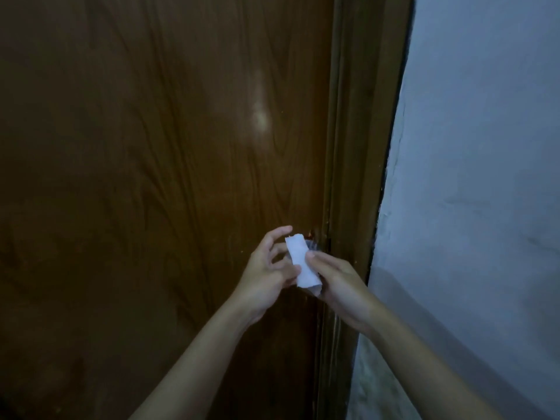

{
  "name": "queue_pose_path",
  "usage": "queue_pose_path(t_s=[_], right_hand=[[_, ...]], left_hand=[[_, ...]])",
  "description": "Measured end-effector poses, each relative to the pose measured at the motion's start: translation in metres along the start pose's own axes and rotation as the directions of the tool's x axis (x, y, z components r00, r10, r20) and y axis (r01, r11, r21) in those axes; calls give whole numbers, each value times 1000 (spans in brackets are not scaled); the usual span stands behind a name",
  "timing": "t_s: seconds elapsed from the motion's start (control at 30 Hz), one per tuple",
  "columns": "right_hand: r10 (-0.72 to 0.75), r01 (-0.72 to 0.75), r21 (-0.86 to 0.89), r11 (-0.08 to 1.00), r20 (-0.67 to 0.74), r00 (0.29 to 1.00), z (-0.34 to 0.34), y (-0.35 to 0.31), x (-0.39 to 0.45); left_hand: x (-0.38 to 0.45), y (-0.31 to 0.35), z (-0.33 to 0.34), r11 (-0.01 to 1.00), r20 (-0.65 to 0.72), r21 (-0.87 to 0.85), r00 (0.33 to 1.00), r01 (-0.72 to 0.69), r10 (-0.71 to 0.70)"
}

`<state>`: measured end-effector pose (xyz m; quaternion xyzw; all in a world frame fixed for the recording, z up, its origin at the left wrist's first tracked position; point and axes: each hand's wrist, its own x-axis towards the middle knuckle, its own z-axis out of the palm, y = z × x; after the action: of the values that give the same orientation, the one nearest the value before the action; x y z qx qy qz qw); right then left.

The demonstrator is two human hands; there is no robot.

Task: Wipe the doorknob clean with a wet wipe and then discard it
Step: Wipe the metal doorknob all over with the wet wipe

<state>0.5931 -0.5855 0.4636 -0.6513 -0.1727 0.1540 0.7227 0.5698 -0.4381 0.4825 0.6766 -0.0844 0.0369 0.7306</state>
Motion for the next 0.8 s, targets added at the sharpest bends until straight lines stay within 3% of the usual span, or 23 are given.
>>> queue_pose_path(t_s=[0.13, 0.3, 0.37, 0.43, 0.5, 0.57, 0.7, 0.8], right_hand=[[-1, -4, 184, 983, 23, 1000, -8, 3, 25], [-63, 71, 121, 990, -70, 996, -25, 6, 39], [-144, 151, 22, 988, -181, 973, -33, 4, 43], [-266, 207, -225, 952, -274, 924, -41, 3, 47], [-403, 227, -530, 817, -243, 883, -46, 6, 53], [-489, 248, -719, 649, -144, 861, -48, 12, 60], [-449, 319, -850, 418, 112, 886, -46, 42, 69], [-436, 321, -834, 449, 109, 894, -47, 74, 70]], left_hand=[[26, -3, -6, 993, 36, 108, 999, -39, 35], [46, -13, -17, 984, -37, 172, 997, -55, 62], [51, -20, -21, 960, -91, 272, 991, -73, 101], [54, -29, -21, 915, -97, 398, 988, -69, 117], [56, -38, -18, 879, -83, 475, 991, -49, 101], [60, -46, -13, 825, -58, 563, 994, -48, 97], [69, -54, -4, 718, 10, 691, 993, -89, 114], [74, -57, 0, 673, 49, 735, 997, -80, 64]])
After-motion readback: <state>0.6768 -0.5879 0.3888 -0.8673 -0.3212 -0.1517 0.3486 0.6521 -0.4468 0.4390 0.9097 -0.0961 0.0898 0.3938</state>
